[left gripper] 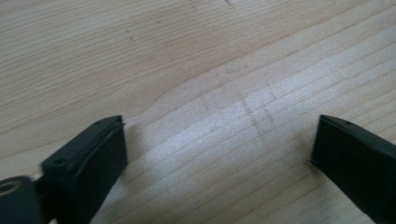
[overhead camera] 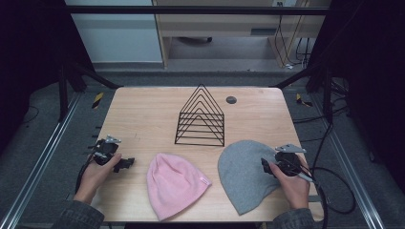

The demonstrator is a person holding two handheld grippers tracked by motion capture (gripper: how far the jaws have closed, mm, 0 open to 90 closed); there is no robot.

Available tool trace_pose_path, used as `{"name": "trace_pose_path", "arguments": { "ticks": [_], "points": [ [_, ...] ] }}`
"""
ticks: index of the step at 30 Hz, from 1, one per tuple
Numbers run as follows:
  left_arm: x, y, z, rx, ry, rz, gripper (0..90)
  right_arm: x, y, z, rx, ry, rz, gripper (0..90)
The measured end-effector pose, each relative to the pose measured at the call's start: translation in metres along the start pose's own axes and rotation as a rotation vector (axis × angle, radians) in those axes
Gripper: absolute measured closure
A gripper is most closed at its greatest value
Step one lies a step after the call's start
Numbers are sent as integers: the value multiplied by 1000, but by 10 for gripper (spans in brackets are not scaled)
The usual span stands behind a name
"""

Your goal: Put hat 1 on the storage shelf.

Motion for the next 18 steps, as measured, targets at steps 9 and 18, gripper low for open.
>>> {"name": "trace_pose_path", "arguments": {
  "ticks": [9, 18],
  "points": [
    [19, -41, -14, -44, -91, 97, 95, 2, 0, 0, -7, 7, 22, 222],
    [12, -100, -19, -145, -93, 188, 101, 4, 0, -2, -49, 4, 17, 243]
  ]
}}
Point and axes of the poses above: each handheld gripper's, and its own axes: x roughly backward along the jaws, z roughly out of its underside, y roughly to its left, the point moved 8 cm from there along -x, roughly forward along the jaws, and after that the axes turned 14 degrees about z, right-handed, at the moved point
